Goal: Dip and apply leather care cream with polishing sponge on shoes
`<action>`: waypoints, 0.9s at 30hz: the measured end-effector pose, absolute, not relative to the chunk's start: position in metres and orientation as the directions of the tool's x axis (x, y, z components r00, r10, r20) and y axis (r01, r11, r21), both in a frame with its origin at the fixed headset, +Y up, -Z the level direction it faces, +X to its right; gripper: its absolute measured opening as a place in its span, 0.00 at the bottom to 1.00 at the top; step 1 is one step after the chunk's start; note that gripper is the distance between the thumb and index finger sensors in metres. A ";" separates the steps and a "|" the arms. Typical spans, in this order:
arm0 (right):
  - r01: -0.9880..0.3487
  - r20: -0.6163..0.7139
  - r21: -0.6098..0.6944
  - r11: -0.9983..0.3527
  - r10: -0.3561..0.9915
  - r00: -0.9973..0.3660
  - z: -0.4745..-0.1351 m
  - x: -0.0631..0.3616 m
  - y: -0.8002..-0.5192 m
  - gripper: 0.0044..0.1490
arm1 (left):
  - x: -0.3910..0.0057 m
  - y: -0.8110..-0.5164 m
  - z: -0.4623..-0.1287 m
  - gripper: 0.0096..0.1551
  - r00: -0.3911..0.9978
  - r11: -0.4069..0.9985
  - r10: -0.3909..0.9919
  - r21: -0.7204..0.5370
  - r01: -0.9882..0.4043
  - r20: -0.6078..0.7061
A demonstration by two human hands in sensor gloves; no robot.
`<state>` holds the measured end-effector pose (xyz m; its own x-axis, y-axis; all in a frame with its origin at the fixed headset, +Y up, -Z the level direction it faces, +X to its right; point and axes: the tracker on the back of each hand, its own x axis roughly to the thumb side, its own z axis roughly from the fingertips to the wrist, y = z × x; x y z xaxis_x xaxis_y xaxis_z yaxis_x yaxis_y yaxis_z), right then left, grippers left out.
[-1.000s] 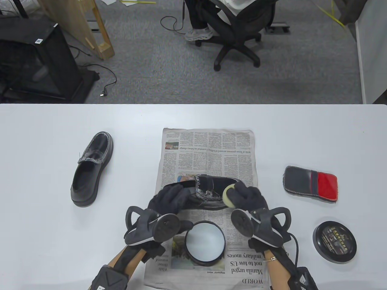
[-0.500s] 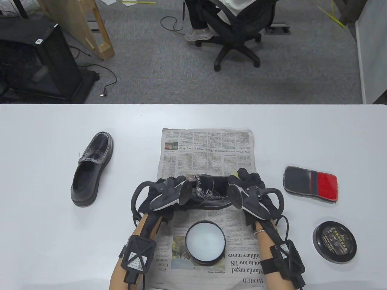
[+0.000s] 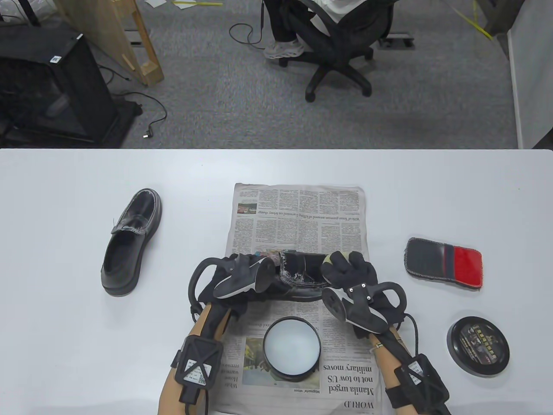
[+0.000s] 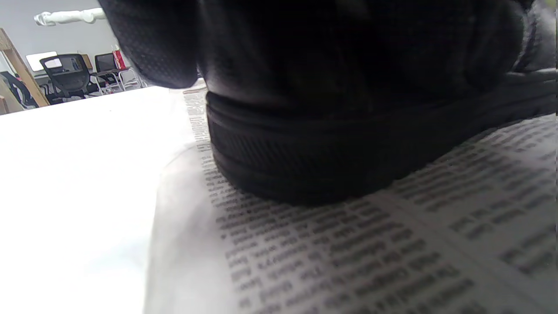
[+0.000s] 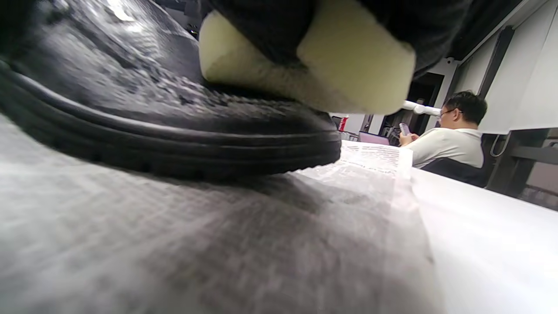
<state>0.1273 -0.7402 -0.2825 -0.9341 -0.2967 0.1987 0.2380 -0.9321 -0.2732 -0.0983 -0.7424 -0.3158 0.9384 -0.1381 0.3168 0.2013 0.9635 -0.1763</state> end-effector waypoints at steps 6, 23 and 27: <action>0.246 0.094 -0.227 -0.942 -0.272 -0.958 -0.301 0.143 -0.744 0.26 | -0.104 -0.744 -0.315 0.56 0.950 0.972 -0.108 -0.169 0.163 0.293; 0.168 0.223 -0.260 -0.951 -0.228 -0.948 -0.285 0.116 -0.734 0.26 | -0.103 -0.744 -0.316 0.54 0.947 0.971 -0.098 -0.180 0.159 0.306; 0.169 0.125 -0.200 -0.965 -0.197 -0.972 -0.302 0.131 -0.736 0.25 | -0.106 -0.745 -0.315 0.56 0.954 0.978 -0.085 -0.159 0.135 0.286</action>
